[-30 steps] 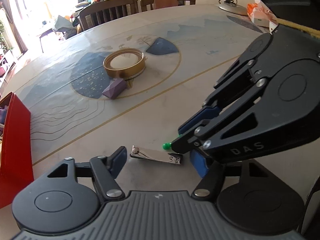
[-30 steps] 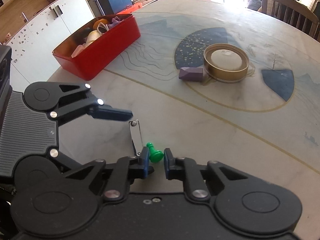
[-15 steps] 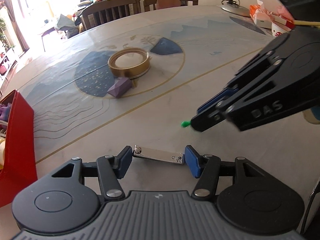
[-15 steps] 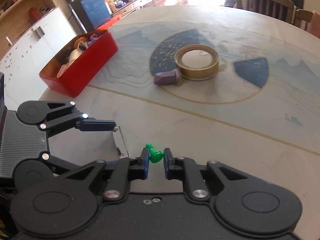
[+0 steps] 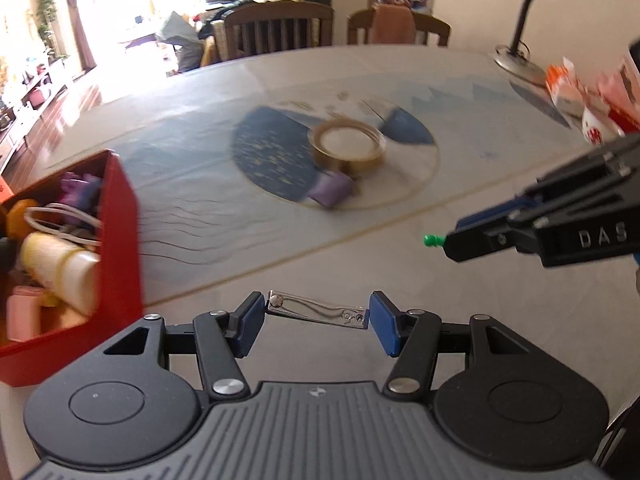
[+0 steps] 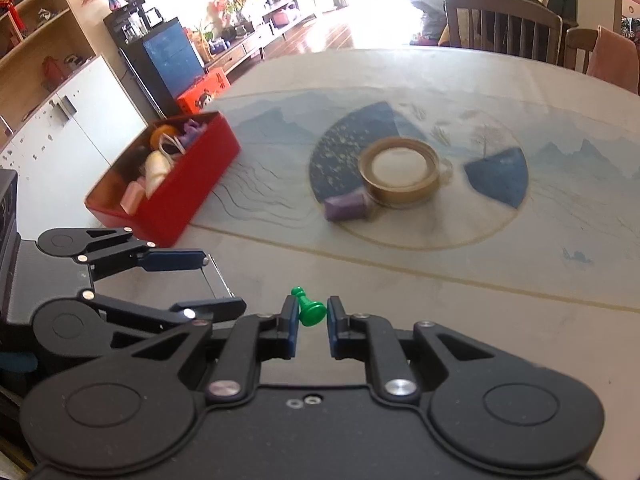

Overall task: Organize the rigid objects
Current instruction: 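Carry the green piece in the right tool and clipper in the left tool to the box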

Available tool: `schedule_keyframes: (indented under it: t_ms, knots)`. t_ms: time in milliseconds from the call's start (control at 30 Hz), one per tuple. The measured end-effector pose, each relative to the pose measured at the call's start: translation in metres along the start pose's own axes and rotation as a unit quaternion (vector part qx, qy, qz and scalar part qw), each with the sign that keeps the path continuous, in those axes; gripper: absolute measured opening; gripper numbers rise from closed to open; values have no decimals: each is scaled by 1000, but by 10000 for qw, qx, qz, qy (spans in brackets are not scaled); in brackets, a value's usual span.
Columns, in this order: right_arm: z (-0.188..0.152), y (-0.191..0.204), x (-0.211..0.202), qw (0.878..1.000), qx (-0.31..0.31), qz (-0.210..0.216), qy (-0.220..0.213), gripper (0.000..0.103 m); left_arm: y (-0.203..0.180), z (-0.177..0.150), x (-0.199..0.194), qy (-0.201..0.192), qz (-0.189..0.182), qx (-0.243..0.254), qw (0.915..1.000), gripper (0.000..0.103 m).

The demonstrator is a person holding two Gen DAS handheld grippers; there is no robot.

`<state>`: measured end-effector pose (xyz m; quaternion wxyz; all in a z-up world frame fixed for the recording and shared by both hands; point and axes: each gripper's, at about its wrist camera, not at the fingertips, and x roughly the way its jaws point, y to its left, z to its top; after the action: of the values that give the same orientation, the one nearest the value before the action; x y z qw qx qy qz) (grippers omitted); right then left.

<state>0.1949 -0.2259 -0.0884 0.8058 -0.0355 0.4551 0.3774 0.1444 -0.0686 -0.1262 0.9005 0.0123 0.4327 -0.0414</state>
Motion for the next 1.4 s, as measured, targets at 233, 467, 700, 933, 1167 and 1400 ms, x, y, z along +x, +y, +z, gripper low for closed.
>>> schedule_keyframes:
  t_ms: [233,467,700,933,1167,1400]
  knots:
    - [18,39,0,9996,-97,63,-267,14,44,7,-31,-259,173,-268,9992,57]
    - [36,81,11,9987,-224,135,-430,14,91,6,-50,-383,324,-437,9978,57]
    - [50,125,31,9977,-405,186,-517,14,133,-2,-64,-439,498,-474,9967,57]
    - [65,166,55,9966,-619,221,-491,14,176,-10,-65,-395,610,-571,9957,57]
    - [75,195,84,9963,-781,203,-296,14,212,-12,-57,-289,715,-680,9947,57]
    - [85,210,113,9960,-880,122,5,14,239,-6,-43,-186,743,-784,9940,57]
